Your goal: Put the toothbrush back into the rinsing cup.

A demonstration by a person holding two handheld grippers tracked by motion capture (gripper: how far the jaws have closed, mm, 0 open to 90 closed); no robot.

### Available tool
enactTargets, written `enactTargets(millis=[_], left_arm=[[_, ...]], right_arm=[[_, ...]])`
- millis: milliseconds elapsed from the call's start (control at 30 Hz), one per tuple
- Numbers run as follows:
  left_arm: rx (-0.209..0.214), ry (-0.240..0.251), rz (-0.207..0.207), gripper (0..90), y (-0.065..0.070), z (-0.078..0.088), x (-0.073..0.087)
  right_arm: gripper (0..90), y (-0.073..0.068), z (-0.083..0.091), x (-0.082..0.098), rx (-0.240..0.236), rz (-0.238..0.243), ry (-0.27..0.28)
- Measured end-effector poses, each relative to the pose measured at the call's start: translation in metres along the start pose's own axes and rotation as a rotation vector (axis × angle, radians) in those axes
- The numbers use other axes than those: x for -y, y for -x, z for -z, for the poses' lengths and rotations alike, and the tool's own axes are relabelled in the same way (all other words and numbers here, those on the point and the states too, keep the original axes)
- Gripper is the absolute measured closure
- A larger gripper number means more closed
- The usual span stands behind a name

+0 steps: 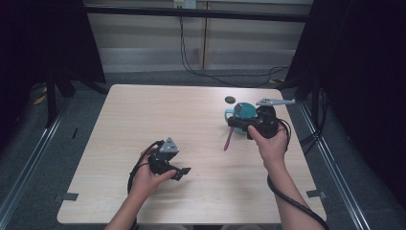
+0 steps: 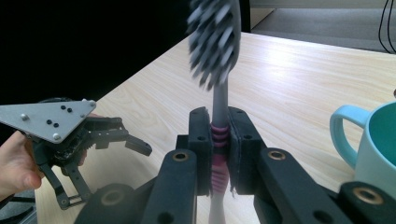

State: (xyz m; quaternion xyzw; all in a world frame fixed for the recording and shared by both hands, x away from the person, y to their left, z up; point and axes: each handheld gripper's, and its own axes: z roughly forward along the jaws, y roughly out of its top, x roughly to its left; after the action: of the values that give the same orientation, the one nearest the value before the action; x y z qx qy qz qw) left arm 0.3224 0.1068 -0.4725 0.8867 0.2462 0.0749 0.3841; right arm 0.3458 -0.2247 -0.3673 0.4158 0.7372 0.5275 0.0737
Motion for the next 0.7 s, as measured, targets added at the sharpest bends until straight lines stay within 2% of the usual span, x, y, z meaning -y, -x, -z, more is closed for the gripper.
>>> enactTargets(millis=[233,400,500,700], left_arm=[[-0.006,0.008,0.016,18.4,-0.003,0.000,0.014],[-0.005,-0.003,0.002,18.4,-0.005,0.001,0.021],[-0.006,0.000,0.011,18.4,-0.005,0.001,0.023],[-0.018,0.002,0.002,18.5,-0.007,0.003,0.029]], right_arm=[[81.4,0.004,0.002,-0.004,0.000,-0.009,0.008],[81.4,0.007,0.006,-0.010,0.000,-0.011,0.017],[81.4,0.009,0.008,-0.014,0.003,-0.008,0.023],[81.4,0.012,0.011,-0.022,0.012,-0.003,0.036]])
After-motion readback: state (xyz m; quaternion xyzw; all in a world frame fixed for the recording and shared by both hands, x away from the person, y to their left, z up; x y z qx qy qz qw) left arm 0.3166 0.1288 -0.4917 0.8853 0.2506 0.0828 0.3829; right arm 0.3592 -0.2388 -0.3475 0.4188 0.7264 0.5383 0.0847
